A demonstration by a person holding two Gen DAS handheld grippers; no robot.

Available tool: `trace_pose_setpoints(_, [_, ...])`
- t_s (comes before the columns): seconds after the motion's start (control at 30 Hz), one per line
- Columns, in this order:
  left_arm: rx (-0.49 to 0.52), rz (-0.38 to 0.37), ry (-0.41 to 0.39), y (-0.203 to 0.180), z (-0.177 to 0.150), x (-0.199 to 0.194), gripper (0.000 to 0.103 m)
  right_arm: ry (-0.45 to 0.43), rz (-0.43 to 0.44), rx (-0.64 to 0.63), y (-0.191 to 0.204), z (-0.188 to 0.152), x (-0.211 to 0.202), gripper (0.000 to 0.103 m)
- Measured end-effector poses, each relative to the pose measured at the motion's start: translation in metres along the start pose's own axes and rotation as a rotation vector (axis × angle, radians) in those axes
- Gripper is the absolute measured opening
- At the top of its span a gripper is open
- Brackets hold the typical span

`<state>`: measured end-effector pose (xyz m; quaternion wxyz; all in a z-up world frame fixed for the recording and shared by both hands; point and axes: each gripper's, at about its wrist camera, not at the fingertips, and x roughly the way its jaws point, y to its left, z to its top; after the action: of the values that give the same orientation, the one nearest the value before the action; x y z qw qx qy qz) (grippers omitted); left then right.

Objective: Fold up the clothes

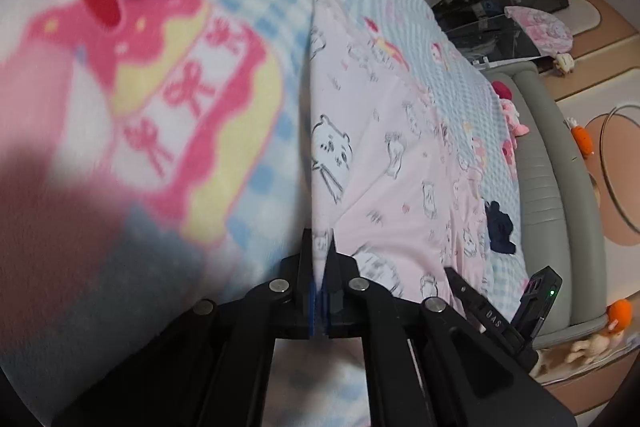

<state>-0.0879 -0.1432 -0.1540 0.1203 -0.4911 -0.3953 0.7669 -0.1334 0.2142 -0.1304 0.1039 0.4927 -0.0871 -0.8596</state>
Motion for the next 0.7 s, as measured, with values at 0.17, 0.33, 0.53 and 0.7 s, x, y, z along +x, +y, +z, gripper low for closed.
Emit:
trace_pose_setpoints(0.17, [-0.024,-0.179,0.101,-0.005,-0.019,0.003,0.037,-0.033,0.084,0.007,0.01,-0.002,-0.021,0.044])
trace_pose_setpoints(0.33, [-0.014,-0.165,0.108,-0.009,-0.024,0.013,0.041,-0.006,0.103,-0.099,0.033,-0.012,-0.017,0.05])
trace_pose_setpoints(0.53, [0.048,-0.097,0.077,-0.018,-0.023,0.022,0.018,0.036,0.112,-0.061,0.022,-0.025,0.0,0.05])
trace_pose_setpoints(0.7, [0.019,-0.06,0.026,-0.009,-0.029,0.001,0.01,-0.013,0.119,-0.008,0.009,-0.02,-0.018,0.05])
